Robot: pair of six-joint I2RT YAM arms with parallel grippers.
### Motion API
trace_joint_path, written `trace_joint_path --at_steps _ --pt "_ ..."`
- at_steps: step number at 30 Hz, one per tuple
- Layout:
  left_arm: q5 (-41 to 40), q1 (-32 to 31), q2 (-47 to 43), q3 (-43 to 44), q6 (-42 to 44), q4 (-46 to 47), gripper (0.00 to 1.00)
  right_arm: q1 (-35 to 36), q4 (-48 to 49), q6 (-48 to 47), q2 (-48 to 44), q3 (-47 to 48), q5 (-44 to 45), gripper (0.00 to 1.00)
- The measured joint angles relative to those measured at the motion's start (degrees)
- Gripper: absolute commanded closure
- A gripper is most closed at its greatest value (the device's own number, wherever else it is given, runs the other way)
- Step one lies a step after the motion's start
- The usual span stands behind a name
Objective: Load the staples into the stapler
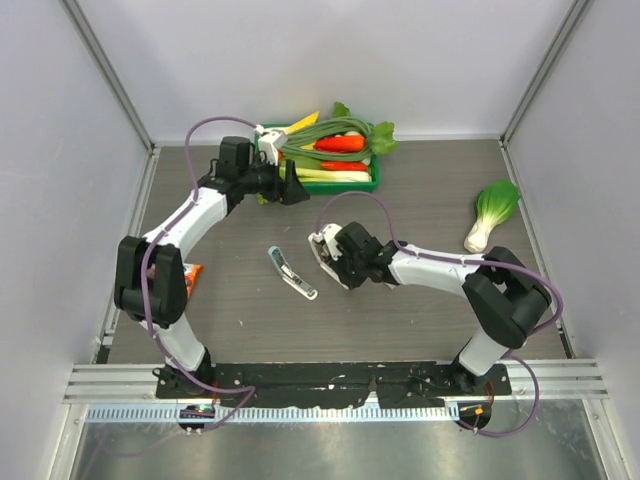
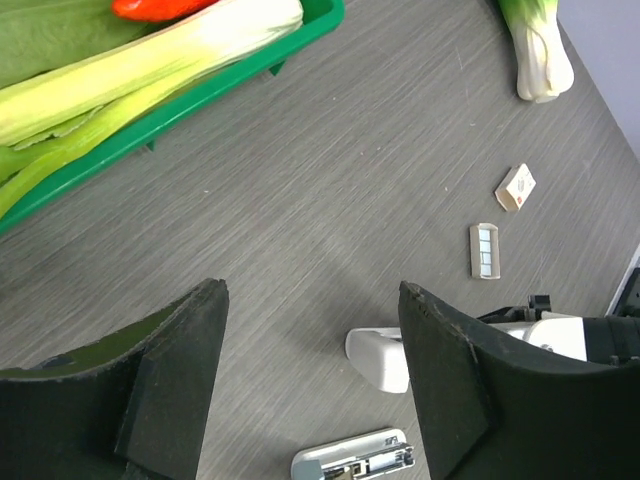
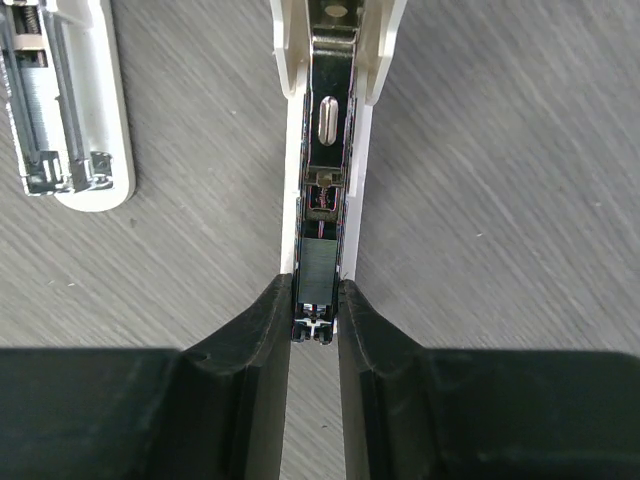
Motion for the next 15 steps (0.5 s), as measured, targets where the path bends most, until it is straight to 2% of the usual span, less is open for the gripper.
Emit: trace_joint_path --at_steps 7,15 --pt "2.91 -0.35 4.15 3.61 -0.24 -0.44 0.47 -4.55 3.43 -2.95 0.70 -0.09 0.63 0.83" --pt "5.53 -0.81 9.88 9.14 -0.24 -1.77 0.47 -9.77 10.10 -8.39 0.87 -2.29 -2.86 0.84"
